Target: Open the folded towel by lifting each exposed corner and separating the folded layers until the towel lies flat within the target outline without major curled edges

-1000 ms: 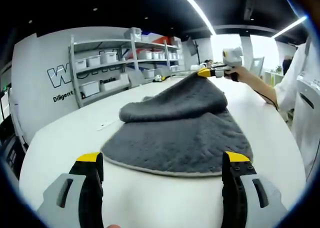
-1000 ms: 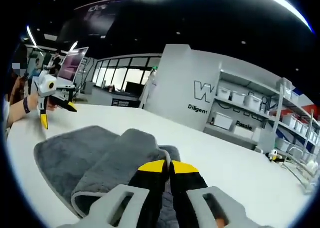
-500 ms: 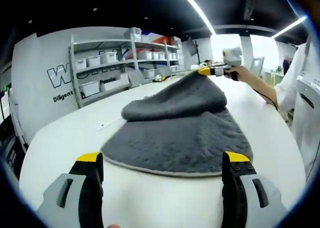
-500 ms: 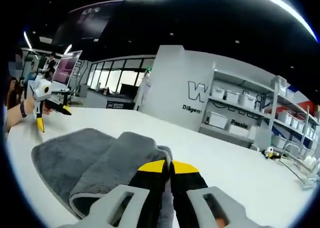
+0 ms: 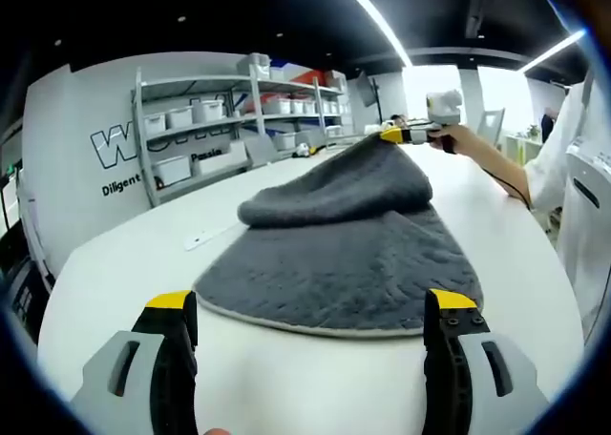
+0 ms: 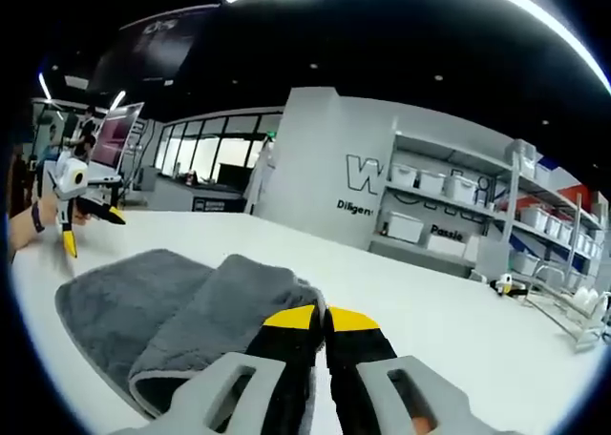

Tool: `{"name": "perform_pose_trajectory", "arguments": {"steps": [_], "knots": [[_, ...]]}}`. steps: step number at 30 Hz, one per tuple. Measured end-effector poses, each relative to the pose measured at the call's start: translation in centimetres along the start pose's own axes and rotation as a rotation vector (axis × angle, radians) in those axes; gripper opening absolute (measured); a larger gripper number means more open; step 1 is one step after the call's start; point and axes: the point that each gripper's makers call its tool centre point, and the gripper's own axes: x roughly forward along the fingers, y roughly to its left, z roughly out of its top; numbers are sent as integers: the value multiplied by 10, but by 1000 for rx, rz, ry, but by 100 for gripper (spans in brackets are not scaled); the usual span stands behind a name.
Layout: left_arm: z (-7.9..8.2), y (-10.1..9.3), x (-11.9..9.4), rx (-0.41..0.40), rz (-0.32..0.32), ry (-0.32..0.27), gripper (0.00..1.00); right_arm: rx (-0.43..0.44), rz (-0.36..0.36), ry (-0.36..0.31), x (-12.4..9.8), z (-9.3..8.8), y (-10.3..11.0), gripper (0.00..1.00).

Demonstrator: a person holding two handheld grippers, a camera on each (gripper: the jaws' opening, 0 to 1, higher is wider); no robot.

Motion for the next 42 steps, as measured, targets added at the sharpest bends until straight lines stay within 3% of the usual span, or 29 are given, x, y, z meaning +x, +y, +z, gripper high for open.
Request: {"name": "perform_pose_trajectory", "arguments": {"steps": [42], "knots": [[-2, 0, 1, 0, 0, 6, 97, 81, -133, -17, -19, -2, -54, 0]]}}
